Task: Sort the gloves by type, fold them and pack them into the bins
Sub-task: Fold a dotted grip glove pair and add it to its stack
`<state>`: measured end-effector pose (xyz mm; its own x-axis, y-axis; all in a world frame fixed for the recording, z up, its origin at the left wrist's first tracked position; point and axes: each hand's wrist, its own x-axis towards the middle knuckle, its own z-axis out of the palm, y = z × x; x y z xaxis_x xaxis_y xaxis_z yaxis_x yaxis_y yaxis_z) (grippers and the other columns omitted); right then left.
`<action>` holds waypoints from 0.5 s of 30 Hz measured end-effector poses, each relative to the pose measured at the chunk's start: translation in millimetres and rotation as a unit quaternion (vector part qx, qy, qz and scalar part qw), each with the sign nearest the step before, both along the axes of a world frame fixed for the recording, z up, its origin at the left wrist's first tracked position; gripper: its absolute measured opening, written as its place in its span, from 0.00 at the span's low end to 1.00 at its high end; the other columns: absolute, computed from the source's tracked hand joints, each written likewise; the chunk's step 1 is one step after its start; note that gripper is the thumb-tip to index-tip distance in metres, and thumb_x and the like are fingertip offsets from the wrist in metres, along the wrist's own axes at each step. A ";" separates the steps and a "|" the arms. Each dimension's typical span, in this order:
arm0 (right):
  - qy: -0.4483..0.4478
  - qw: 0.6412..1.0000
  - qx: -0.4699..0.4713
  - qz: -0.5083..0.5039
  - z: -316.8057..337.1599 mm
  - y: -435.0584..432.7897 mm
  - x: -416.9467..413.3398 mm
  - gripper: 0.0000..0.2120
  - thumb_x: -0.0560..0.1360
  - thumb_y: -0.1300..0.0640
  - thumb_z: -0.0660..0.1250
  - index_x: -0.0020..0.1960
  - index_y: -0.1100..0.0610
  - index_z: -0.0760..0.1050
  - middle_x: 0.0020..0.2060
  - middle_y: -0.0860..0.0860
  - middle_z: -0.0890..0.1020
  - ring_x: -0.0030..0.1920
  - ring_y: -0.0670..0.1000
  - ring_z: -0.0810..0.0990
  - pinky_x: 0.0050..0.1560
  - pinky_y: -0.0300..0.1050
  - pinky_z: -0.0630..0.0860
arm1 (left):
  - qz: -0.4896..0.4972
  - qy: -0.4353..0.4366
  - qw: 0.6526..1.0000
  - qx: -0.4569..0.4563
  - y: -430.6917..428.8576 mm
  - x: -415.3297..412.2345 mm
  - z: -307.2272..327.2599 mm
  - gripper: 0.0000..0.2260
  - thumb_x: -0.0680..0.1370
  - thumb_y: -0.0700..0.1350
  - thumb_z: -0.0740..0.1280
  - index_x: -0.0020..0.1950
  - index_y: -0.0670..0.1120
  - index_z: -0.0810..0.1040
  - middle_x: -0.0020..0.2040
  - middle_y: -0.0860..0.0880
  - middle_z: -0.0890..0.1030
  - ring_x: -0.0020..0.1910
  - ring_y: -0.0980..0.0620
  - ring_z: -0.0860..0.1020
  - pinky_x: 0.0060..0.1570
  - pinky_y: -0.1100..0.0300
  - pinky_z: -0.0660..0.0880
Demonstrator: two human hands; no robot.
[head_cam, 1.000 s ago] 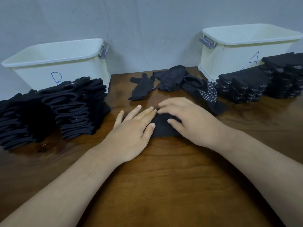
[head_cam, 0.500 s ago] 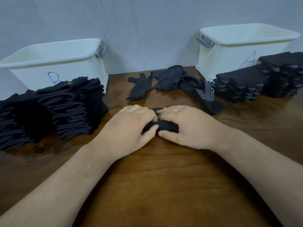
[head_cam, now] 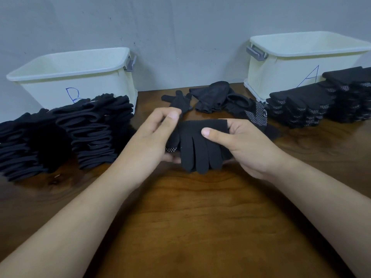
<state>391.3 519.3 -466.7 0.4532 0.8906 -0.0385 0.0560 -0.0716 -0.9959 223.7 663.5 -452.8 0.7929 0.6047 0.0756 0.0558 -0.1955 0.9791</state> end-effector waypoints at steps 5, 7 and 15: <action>0.006 0.999 -0.007 -0.044 -2.4 0.8 9.3 0.11 0.84 0.52 0.69 0.65 0.52 0.82 0.54 0.50 0.89 0.55 0.52 0.89 0.59 0.64 0.85 | -0.074 -0.012 0.995 -0.063 11.2 -2.0 -4.4 0.16 0.89 0.53 0.55 0.72 0.58 0.78 0.64 0.47 0.85 0.57 0.39 0.86 0.55 0.39 0.83; 0.007 0.999 -0.006 -0.048 -3.6 0.6 12.2 0.12 0.83 0.51 0.70 0.65 0.52 0.82 0.55 0.50 0.89 0.57 0.52 0.88 0.59 0.64 0.84 | -0.099 -0.001 0.994 -0.049 13.0 -2.4 -7.5 0.18 0.89 0.53 0.55 0.70 0.52 0.80 0.65 0.45 0.84 0.60 0.38 0.85 0.59 0.38 0.82; 0.085 0.993 0.083 -0.001 1.2 2.2 17.8 0.29 0.84 0.61 0.69 0.79 0.40 0.67 0.61 0.51 0.87 0.61 0.55 0.87 0.56 0.59 0.86 | -0.010 -0.031 0.999 0.009 9.6 2.3 -14.3 0.12 0.86 0.45 0.65 0.66 0.53 0.84 0.59 0.45 0.86 0.55 0.43 0.86 0.57 0.44 0.84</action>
